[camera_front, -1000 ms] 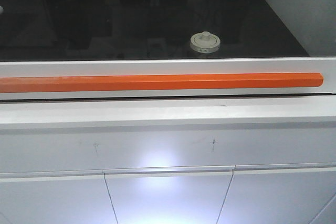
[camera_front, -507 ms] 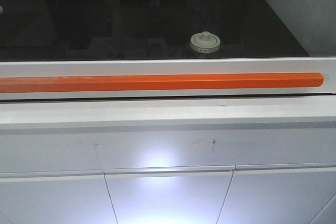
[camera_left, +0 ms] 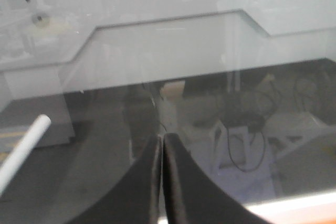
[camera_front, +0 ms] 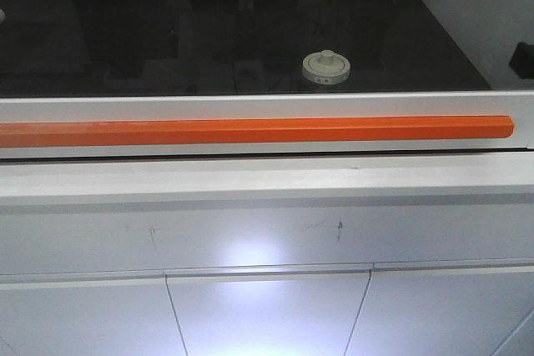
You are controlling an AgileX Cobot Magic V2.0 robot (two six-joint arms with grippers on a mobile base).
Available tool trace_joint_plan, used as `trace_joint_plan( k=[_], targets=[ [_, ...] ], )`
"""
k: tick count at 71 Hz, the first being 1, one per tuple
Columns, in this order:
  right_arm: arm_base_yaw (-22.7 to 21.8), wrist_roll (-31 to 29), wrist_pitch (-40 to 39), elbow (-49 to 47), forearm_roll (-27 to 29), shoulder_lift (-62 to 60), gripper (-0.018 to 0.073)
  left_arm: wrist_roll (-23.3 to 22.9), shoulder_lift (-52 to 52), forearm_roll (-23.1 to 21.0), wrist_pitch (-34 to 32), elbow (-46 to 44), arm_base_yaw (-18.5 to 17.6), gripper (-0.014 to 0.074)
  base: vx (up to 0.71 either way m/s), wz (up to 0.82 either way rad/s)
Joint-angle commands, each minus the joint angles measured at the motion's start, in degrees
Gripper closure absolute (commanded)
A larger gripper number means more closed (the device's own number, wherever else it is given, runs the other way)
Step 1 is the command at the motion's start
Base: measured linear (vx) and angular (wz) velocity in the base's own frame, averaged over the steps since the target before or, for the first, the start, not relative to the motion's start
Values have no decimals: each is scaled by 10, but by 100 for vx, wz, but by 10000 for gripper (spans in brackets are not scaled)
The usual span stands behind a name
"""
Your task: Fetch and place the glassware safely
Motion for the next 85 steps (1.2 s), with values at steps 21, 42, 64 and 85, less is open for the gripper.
trace_joint_plan(
  k=[21,42,64,85],
  targets=[
    [-1,0,-277,199,-2,-2,563,-51,-6,-2,-302,240,0,603,0,0],
    [-1,0,-379,298,-28,27,563,-46,3,-12,-440,356,0,603,0,0],
    [-1,1,-499,297,-49,136,563,12,62,-121,-492,368,0,603,0,0],
    [-1,0,-542,294,-49,204,563,27,123,-138,-517,368,20,603,0,0]
  ],
)
